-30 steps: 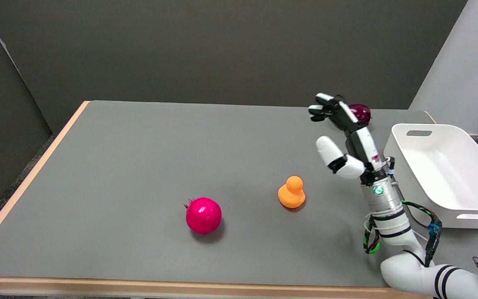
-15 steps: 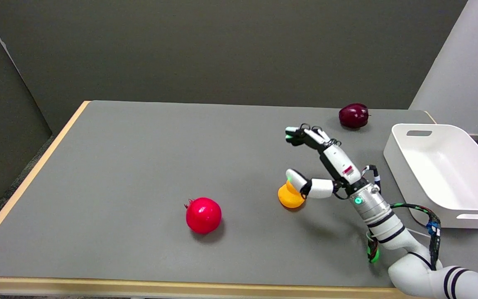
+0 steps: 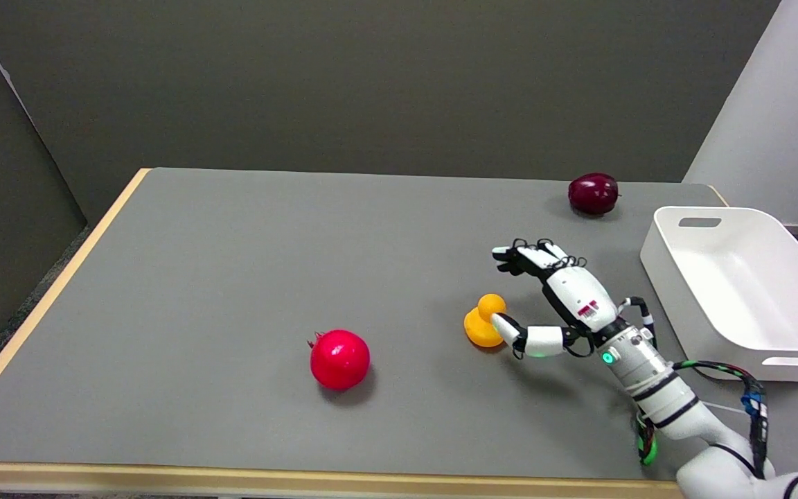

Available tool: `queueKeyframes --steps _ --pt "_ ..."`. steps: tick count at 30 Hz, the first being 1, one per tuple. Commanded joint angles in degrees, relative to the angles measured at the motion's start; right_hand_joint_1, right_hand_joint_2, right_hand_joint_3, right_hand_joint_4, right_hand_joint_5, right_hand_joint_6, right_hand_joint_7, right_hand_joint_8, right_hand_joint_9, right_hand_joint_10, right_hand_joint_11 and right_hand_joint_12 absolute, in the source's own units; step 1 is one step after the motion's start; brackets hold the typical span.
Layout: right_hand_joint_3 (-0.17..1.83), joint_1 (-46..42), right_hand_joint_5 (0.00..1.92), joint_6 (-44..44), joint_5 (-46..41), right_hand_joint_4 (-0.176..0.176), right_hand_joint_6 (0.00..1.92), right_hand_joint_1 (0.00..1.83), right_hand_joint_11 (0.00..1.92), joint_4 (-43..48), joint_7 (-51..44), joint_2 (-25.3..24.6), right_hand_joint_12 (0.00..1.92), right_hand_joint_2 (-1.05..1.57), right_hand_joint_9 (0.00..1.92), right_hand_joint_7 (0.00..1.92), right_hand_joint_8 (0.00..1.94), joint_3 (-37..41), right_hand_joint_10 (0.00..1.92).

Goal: Pick up the yellow duck.

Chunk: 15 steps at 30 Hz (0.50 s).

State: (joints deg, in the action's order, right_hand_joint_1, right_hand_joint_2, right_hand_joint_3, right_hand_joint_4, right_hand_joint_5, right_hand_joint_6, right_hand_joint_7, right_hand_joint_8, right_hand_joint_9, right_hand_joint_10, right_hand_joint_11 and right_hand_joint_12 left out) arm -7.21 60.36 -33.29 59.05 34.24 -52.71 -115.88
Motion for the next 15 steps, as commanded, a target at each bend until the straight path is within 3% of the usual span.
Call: queueKeyframes --steps 1,12,15 --pt "0.83 -12.11 0.3 -5.29 0.65 -0.077 0.54 0.56 0.11 12.72 -8.93 1.86 1.34 0.66 0.37 0.47 0.65 8.04 1.1" --pt "0.83 -10.62 0.3 -9.99 2.04 -0.08 0.55 0.55 0.12 14.14 -8.53 2.07 1.35 0.66 0.37 0.47 0.65 7.58 1.1" --pt "0.91 -8.87 0.29 -12.88 2.04 -0.075 0.57 0.48 0.12 13.58 -8.71 1.99 1.32 0.63 0.39 0.46 0.65 7.58 1.05"
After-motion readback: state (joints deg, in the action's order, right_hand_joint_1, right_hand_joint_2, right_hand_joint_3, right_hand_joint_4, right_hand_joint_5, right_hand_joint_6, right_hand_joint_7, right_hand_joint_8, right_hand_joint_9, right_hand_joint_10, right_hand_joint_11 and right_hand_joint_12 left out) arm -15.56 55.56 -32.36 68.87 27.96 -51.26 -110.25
